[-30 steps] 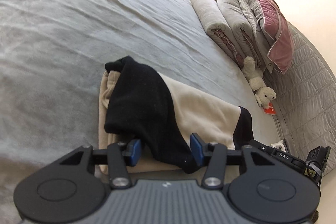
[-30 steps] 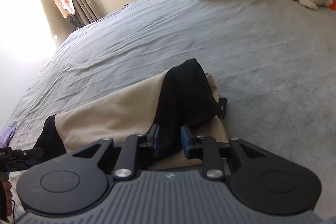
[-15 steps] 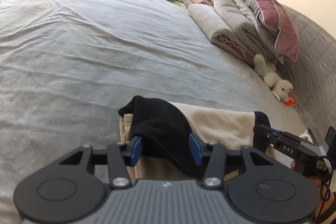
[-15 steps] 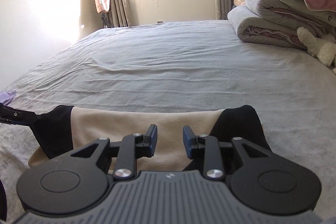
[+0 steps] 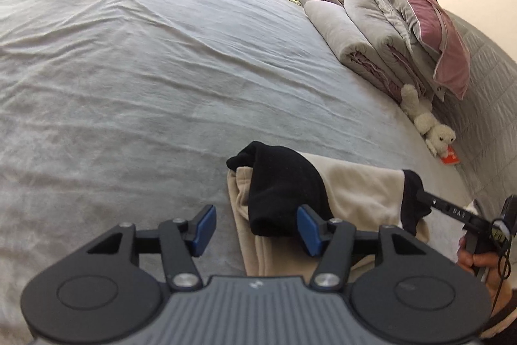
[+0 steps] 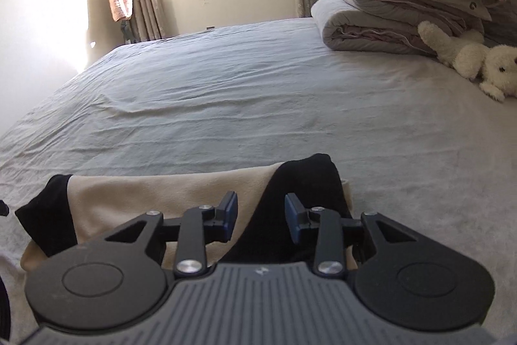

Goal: Fold clothes

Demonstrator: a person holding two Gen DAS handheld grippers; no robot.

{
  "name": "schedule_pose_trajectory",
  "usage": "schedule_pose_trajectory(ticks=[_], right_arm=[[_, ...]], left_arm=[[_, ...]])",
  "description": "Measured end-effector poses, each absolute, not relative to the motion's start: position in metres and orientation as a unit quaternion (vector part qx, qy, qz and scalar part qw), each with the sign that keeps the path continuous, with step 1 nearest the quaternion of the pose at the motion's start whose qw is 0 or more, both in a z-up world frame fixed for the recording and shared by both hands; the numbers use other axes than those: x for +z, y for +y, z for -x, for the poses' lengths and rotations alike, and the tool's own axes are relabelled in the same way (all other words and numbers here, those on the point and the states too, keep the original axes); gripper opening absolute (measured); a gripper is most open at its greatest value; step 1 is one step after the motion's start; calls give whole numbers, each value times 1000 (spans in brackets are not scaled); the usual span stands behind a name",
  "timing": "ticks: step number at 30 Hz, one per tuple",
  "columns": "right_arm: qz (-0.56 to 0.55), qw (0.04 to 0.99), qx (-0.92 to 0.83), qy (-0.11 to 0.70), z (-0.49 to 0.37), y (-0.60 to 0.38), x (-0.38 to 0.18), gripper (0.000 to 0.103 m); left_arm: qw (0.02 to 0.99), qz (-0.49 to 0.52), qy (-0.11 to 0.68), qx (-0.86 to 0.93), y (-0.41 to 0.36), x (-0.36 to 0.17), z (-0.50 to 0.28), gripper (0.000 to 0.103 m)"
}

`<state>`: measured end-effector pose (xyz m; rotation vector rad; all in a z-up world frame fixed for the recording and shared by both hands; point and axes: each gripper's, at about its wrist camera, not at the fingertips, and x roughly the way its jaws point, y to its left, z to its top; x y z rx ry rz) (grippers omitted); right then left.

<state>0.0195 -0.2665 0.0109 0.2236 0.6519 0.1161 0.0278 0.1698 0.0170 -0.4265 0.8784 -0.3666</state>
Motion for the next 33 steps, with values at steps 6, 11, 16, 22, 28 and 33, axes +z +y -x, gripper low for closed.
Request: schedule_pose_trajectory(ticks=[6,11,16,22,28,33], right_arm=[[-284,870,77,396,-16,-305,-8,37],[-276,864,81,414,-19,-293,-16,37],[-242,881,69,400,-21,-283,-10,6],[-228,878,59,417,-19,-293,-11,5],[-160,889,78,423,-16,-273,-7,15],[-93,934,85,334,-3,-242,15,27]], left_arm=[[850,280,417,-158,164,2,-39,52],[849,267,434,-140,145,-11,-45,33],[867,243,415,-129,135,-4,-35,5],[876,154,446,-99,116,-19,-33,6],[892,94,432,-93,104,-20,-27,6],[898,70,425,-92,98,-18,-22,6]])
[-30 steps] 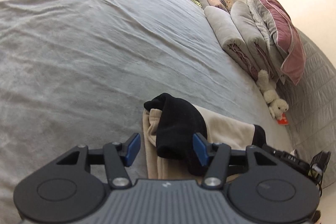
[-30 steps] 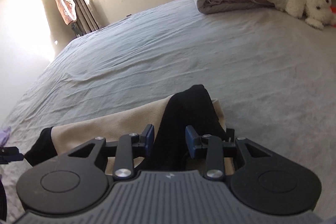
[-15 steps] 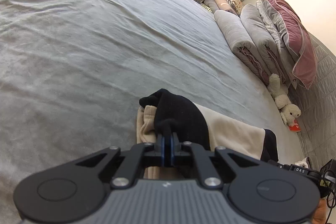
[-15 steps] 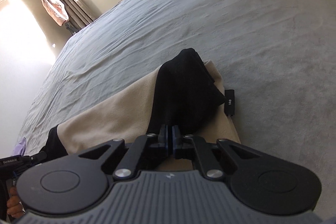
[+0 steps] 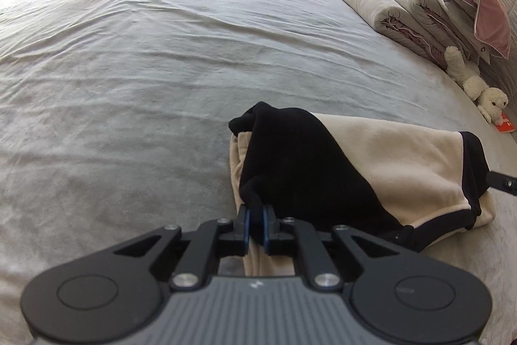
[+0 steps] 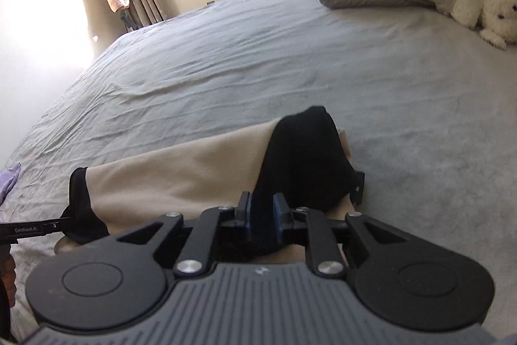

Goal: Fold clothes

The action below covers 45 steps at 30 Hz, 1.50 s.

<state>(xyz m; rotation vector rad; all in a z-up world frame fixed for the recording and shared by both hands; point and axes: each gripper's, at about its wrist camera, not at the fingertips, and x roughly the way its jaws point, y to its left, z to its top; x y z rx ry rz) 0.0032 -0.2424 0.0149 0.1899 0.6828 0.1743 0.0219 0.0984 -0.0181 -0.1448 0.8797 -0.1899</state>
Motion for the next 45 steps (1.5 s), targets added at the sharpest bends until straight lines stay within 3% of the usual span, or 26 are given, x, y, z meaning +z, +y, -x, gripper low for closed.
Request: schedule_pose_trajectory(ticks=[3,8,13,17,27,32,34,38,45], right_arm=[[-47,954,94,281,-3,-213,16,33],[-4,962,131,239,-13,-170,2,33],[30,952,149,264,-20,-146,-21,33],[84,949,149,267,-15,-132,-36,34],[42,973,123,192,-17,-142,-12,34],[57,971,103,210,-29,-151,-27,34],[57,966,101,229,-34,-156,-33,34],[57,957,114,262,-39,-163,-43,34],[70,970,86,215,-30,-181,-16,37]], left_arm=[[902,54,418,-90,93,-17,-19,7],[902,52,417,-97,97,-15,-18,12],[898,75,418,-114,112,-8,-18,32],[908,108,389,-116,125,1,-15,32],[945,101,257,-175,77,6,-29,25],[953,49,259,-150,55,-14,-43,21],[955,-19,262,-136,48,-31,-43,15],[959,-101,234,-124,35,-41,-30,15],[970,-83,198,-112,41,-19,-24,17]])
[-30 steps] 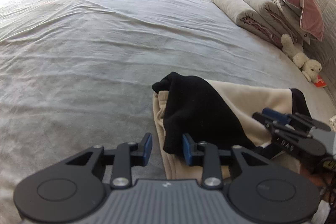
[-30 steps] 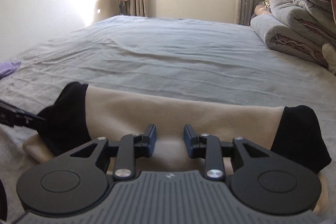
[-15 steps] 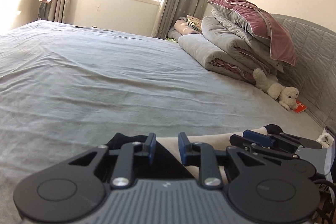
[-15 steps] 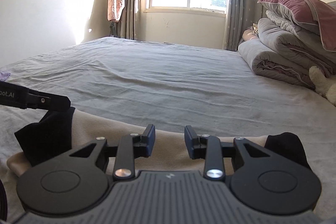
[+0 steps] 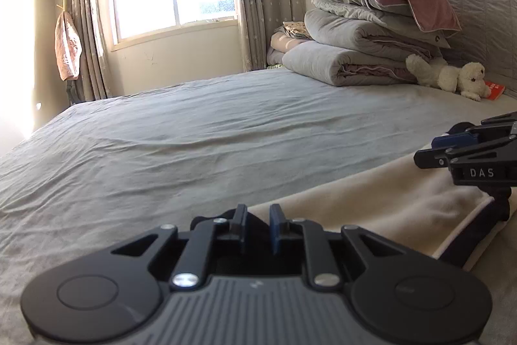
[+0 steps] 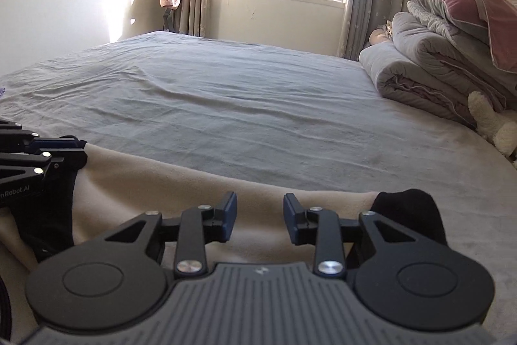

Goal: Fold clothes
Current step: 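Hold the bundle with both grippers and roll it over toward the collar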

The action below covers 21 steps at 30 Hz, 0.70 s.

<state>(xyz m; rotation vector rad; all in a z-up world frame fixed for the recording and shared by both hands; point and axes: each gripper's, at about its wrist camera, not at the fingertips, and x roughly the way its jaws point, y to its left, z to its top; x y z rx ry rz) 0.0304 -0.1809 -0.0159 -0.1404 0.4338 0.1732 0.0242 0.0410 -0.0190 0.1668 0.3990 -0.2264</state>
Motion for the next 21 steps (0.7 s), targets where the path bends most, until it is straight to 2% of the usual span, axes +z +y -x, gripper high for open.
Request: schedule_pose_trajectory(ticks=[2,6,7,8,13,18,21], right_arm=[[60,976,54,203,-35,-198,-11,39],[23,974,0,227,-49,-235,-18,39],[17,971,-6,239,-51,-244,-23,33],[6,969,-6,247,-53,-250,-28,32],[-12,966,0,259,-51,-260,-33,32],[-9,972,6,237,-33,-256,-16,41],[-8,973,12,232,-20,-259,-10,41]], left_arm=[[970,-72,205,-106,47,-18,-29,19],[966,-65,225,-106,55,-26,-38,19],[965,-66,228,-108,56,-28,-39,20],[964,-67,232,-109,58,-31,-40,20],[963,-60,240,-109,58,-33,-45,21],[966,-43,235,-99,59,-12,-35,22],[967,-37,228,-108,60,-4,-26,23]])
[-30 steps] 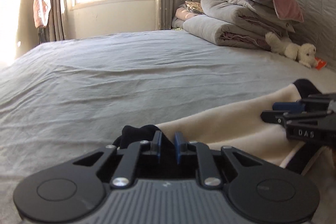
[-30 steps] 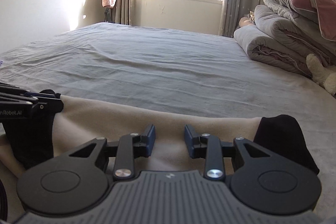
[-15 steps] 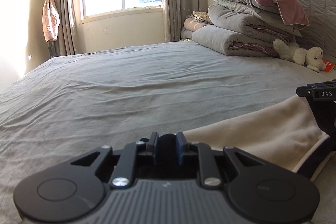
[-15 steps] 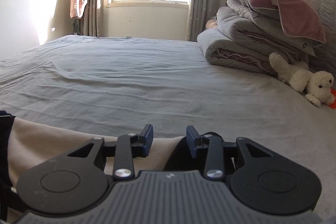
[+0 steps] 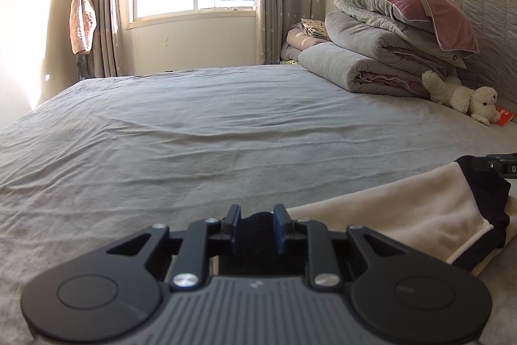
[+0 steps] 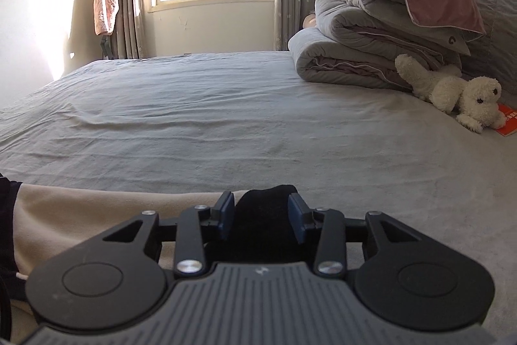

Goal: Fold clothes
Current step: 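Hold the bundle with both grippers and roll it over toward the collar, then open both grippers and regrasp the beige bundle along its fold edge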

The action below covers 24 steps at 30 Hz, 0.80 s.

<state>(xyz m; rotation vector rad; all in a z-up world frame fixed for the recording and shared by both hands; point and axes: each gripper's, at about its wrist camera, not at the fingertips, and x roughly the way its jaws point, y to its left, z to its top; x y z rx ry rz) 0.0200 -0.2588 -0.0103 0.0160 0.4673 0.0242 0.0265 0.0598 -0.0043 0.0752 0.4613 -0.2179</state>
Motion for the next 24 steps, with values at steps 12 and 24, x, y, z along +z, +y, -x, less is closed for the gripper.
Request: schedule_pose_trajectory(ticks=[12,24], right_arm=[[59,953,59,291,0,-235,-23,43],[97,948,61,297,21,-225,-19,47]], left_arm=[[940,-134,271,-159,28,-30,2,30],[927,-97,319,-169,45,-13,25,58]])
